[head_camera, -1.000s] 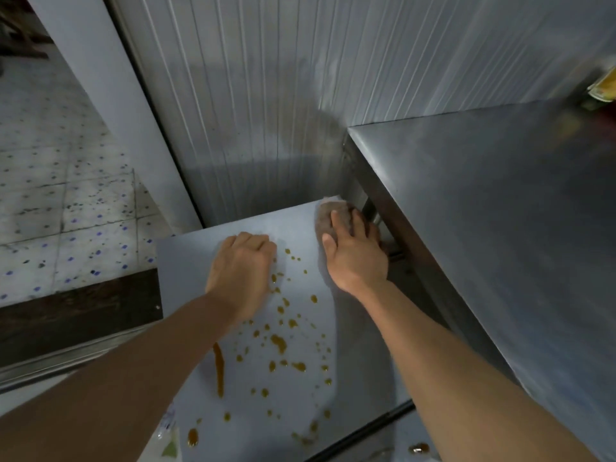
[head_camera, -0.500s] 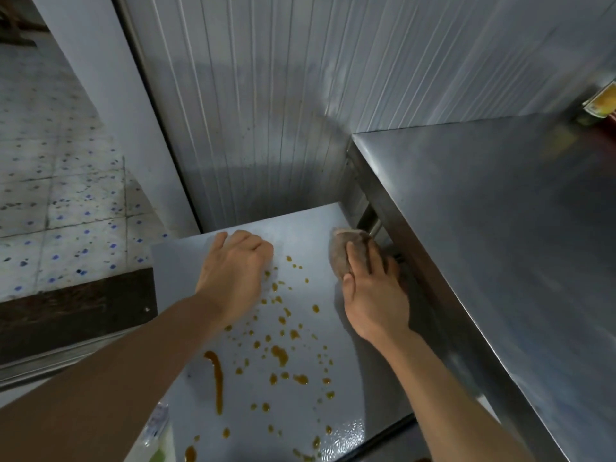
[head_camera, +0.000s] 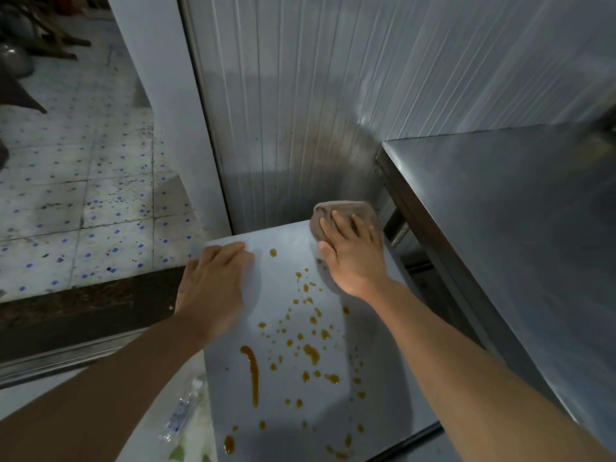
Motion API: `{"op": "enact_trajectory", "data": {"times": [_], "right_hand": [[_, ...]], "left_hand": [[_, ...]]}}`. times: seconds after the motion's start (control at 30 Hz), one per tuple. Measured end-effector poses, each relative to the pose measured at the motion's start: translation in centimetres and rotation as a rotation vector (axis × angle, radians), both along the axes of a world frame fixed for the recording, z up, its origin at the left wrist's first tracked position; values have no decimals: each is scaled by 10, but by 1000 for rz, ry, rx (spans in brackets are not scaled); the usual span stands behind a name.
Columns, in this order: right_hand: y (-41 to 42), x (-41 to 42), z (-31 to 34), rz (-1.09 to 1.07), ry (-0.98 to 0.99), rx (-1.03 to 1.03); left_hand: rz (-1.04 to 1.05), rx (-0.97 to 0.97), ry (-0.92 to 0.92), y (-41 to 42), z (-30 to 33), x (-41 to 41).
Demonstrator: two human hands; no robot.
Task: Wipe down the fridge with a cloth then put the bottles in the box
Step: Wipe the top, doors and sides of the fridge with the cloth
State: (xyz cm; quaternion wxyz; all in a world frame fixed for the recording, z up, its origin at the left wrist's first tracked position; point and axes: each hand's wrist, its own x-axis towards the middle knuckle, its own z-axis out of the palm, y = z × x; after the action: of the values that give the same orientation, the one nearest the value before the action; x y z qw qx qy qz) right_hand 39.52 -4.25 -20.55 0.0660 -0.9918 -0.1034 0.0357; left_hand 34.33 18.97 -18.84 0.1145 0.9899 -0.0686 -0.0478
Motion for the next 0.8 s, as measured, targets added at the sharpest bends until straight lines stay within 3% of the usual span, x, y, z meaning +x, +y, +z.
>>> {"op": "enact_trajectory", "data": {"times": [0.1, 0.17, 0.23, 0.33, 0.53, 0.7, 0.8], "right_hand": [[-11, 2, 7, 43, -99, 123], [-20, 15, 9, -60, -134, 115], [-20, 27, 7, -155, -75, 47], [-3, 26, 0, -91, -36, -38], [-1, 3, -2, -37, 23, 22], [-3, -9, 12, -101, -165, 335], [-12, -24, 20, -151, -181, 454]], "left_hand": [[26, -33, -4, 0, -4, -2], [13, -36, -16, 2, -7, -1], [0, -26, -25, 5, -11, -1], [-6, -45, -29, 5, -12, -2], [15, -100, -13, 3, -9, -5], [24, -90, -24, 2, -7, -5], [13, -69, -24, 1, -6, -4]]}}
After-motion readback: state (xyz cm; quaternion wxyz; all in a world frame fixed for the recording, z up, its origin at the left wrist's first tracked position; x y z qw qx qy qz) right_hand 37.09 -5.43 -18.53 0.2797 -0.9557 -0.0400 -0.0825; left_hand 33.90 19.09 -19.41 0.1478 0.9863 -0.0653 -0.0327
